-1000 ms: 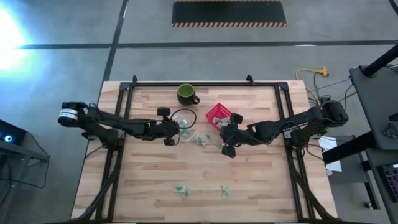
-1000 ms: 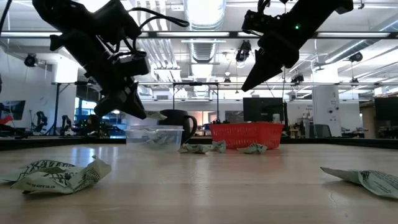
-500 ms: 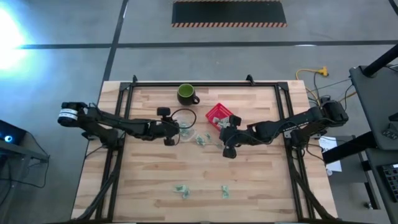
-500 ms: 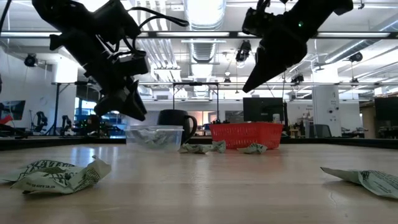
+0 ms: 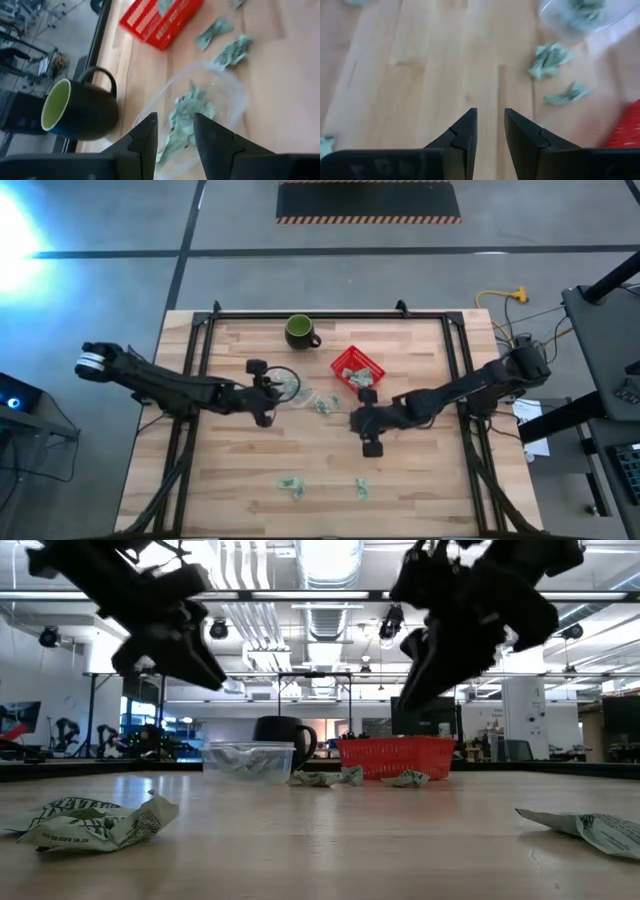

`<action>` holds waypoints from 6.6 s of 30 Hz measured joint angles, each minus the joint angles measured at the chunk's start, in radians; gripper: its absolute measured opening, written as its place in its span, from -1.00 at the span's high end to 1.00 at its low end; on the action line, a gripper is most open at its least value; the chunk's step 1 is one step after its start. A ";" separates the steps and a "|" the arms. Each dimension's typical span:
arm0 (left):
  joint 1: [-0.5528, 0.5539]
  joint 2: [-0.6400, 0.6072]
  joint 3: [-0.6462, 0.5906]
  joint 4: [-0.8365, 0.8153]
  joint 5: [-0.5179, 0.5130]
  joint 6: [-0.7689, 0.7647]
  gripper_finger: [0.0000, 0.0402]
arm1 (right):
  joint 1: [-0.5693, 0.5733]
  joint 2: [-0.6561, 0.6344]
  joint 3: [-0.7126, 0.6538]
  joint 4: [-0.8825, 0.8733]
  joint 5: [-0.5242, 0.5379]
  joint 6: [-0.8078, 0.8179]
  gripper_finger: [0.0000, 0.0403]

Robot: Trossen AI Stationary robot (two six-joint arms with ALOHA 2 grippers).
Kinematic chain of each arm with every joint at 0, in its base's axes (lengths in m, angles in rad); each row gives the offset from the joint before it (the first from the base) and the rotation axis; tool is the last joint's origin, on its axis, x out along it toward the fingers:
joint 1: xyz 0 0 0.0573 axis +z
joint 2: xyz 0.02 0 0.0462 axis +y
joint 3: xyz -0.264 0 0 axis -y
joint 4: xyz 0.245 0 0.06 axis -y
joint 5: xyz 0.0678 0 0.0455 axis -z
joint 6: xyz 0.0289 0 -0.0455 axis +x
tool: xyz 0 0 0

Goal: Pick and place items into bin
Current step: Put the stevia packet into the red bin, then put the stevia packet into the transparent bin

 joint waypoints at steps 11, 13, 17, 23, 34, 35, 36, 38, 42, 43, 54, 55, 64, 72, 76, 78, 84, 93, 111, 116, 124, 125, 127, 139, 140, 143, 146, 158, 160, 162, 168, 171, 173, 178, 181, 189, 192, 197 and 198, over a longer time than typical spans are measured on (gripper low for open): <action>-0.082 -0.158 0.000 -0.147 -0.008 -0.105 0.46 | 0.075 0.128 0.003 -0.054 0.145 0.019 0.67; -0.087 -0.167 0.000 -0.153 -0.009 -0.106 0.46 | 0.084 0.129 0.014 -0.080 0.204 0.019 0.68; -0.092 -0.173 0.000 -0.154 -0.009 -0.111 0.46 | 0.085 0.126 0.038 -0.083 0.227 0.015 0.68; -0.093 -0.167 0.000 -0.156 -0.008 -0.112 0.46 | 0.075 0.136 0.042 -0.079 0.230 0.012 0.68; -0.092 -0.165 0.000 -0.153 -0.008 -0.112 0.46 | 0.061 0.162 0.038 -0.067 0.325 0.033 0.44; -0.092 -0.165 0.000 -0.153 -0.008 -0.112 0.46 | 0.059 0.162 0.038 -0.069 0.325 0.039 0.41; -0.092 -0.165 0.000 -0.153 -0.008 -0.112 0.46 | 0.056 0.162 0.038 -0.069 0.325 0.048 0.38; -0.092 -0.164 0.000 -0.153 -0.008 -0.112 0.46 | 0.050 0.162 0.038 -0.066 0.322 0.072 0.34; -0.092 -0.167 0.000 -0.153 -0.008 -0.113 0.46 | 0.039 0.162 0.038 -0.069 0.316 0.084 0.29; -0.092 -0.166 0.000 -0.153 -0.008 -0.112 0.46 | 0.038 0.162 0.038 -0.068 0.315 0.083 0.28; -0.092 -0.162 0.000 -0.152 -0.008 -0.113 0.46 | 0.016 0.208 0.036 -0.069 0.289 0.064 0.29; -0.092 -0.162 0.000 -0.153 -0.008 -0.113 0.46 | 0.012 0.218 0.036 -0.070 0.289 0.063 0.30; -0.092 -0.161 0.000 -0.153 -0.008 -0.112 0.46 | 0.003 0.226 0.036 -0.076 0.289 0.057 0.30; -0.092 -0.160 0.000 -0.153 -0.008 -0.112 0.46 | -0.002 0.228 0.036 -0.078 0.289 0.067 0.31; -0.092 -0.160 0.000 -0.153 -0.008 -0.112 0.46 | -0.011 0.228 0.036 -0.078 0.290 0.067 0.33; -0.092 -0.160 0.000 -0.153 -0.008 -0.112 0.46 | -0.014 0.228 0.036 -0.078 0.290 0.068 0.33; -0.092 -0.160 0.000 -0.153 -0.008 -0.113 0.46 | -0.038 0.228 0.034 -0.086 0.259 0.107 0.30; -0.092 -0.160 0.000 -0.153 -0.008 -0.112 0.46 | -0.043 0.229 0.034 -0.085 0.209 0.113 0.38; -0.092 -0.160 0.000 -0.153 -0.008 -0.112 0.46 | -0.039 0.224 0.036 -0.085 0.210 0.079 0.91; -0.092 -0.160 0.000 -0.153 -0.007 -0.112 0.46 | -0.035 0.207 0.036 -0.090 0.210 0.070 0.91; -0.092 -0.160 0.000 -0.153 -0.007 -0.113 0.46 | -0.035 0.121 0.036 -0.106 0.210 0.063 0.91; -0.092 -0.160 0.000 -0.154 -0.007 -0.115 0.46 | -0.035 0.110 0.036 -0.106 0.215 0.056 0.91; -0.092 -0.160 -0.001 -0.153 -0.007 -0.129 0.46 | -0.036 0.084 0.036 -0.116 0.231 0.041 0.91; -0.092 -0.160 -0.040 -0.137 -0.006 -0.156 0.46 | -0.092 -0.016 0.036 -0.214 0.452 0.012 0.91; -0.092 -0.160 -0.043 -0.133 -0.006 -0.156 0.46 | -0.105 -0.018 0.035 -0.214 0.455 0.013 0.91; -0.092 -0.159 -0.050 -0.116 -0.006 -0.157 0.46 | -0.142 -0.015 0.034 -0.213 0.455 0.019 0.91; -0.092 -0.159 -0.050 -0.113 0.000 -0.180 0.46 | -0.178 -0.012 0.024 -0.214 0.454 0.022 0.91; -0.097 -0.159 -0.051 -0.086 0.080 -0.236 0.46 | -0.247 -0.011 -0.003 -0.203 0.450 0.064 0.79; -0.102 -0.159 -0.051 -0.074 0.082 -0.237 0.46 | -0.250 -0.011 -0.011 -0.200 0.450 0.064 0.71; -0.106 -0.148 -0.051 -0.048 0.086 -0.235 0.46 | -0.250 -0.010 -0.017 -0.198 0.450 0.068 0.63; -0.107 -0.071 -0.055 0.070 0.147 -0.176 0.46 | -0.250 -0.011 -0.016 -0.198 0.449 0.047 0.38; -0.107 0.017 -0.056 0.196 0.235 -0.063 0.46 | -0.245 -0.016 0.001 -0.197 0.446 0.010 0.33; -0.108 0.084 -0.051 0.258 0.258 0.022 0.46 | -0.235 -0.021 0.012 -0.195 0.446 -0.006 0.31; -0.107 0.232 0.002 0.302 0.258 0.118 0.46 | -0.200 -0.032 0.031 -0.198 0.444 -0.038 0.31; -0.107 0.299 0.055 0.293 0.258 0.125 0.46 | -0.177 -0.039 0.036 -0.200 0.443 -0.053 0.33; -0.078 0.449 0.307 0.067 0.259 0.147 0.46 | -0.112 -0.115 0.036 -0.285 0.444 -0.012 0.39; -0.041 0.496 0.403 -0.004 0.266 0.163 0.46 | -0.084 -0.157 0.036 -0.329 0.444 0.039 0.40; 0.044 0.558 0.524 -0.108 0.411 0.192 0.46 | -0.019 -0.229 0.028 -0.409 0.434 0.112 0.41; 0.058 0.571 0.539 -0.112 0.433 0.201 0.46 | -0.005 -0.244 0.025 -0.430 0.430 0.129 0.41</action>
